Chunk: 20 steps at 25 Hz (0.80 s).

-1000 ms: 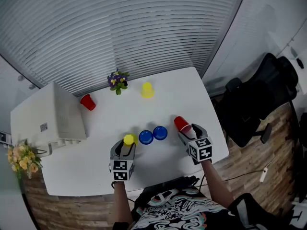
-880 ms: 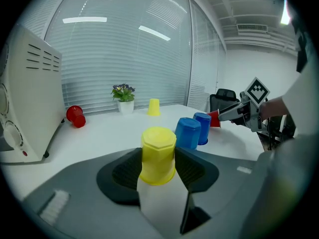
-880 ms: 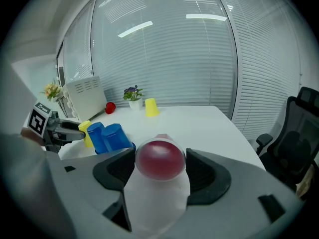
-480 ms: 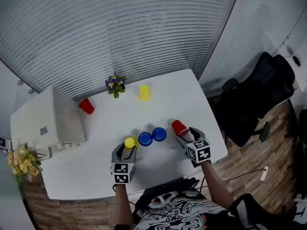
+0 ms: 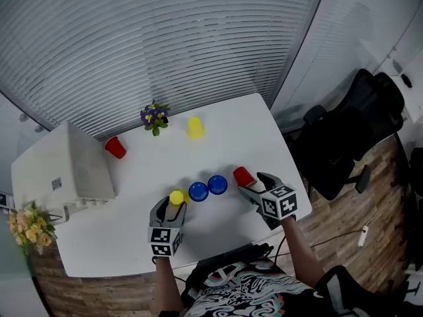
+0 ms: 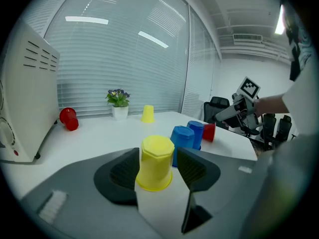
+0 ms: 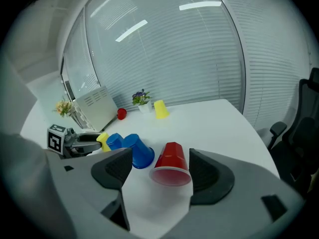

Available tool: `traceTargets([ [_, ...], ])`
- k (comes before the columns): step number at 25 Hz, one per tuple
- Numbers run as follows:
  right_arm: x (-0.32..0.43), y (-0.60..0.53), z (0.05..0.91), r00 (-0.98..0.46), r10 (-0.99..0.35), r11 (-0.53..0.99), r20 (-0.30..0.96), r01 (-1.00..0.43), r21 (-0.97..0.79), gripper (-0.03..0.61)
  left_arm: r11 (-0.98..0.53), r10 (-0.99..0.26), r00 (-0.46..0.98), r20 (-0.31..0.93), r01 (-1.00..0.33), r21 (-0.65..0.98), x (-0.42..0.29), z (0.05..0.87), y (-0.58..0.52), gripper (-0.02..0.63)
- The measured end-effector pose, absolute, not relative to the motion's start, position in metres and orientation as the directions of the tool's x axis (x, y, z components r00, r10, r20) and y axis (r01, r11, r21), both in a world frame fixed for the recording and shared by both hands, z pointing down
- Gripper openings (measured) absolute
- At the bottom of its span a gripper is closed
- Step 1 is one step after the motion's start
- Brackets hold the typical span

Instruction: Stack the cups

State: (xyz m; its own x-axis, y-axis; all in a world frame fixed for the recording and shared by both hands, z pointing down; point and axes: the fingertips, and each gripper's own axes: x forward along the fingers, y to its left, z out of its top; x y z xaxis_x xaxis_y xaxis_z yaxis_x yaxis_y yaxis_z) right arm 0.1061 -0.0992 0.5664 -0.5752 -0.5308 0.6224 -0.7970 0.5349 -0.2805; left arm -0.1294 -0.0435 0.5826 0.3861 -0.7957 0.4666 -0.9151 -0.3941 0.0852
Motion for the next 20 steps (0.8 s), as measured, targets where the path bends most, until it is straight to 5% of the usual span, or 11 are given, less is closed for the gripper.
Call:
traceTargets([
  [20, 0.090, -0.133, 0.622, -0.533, 0.041, 0.575, 0.845, -0.679, -0.456, 0.275, -0.436, -0.778, 0.396, 0.488, -0.899, 0.036, -0.141, 0.572, -0.050, 0.253],
])
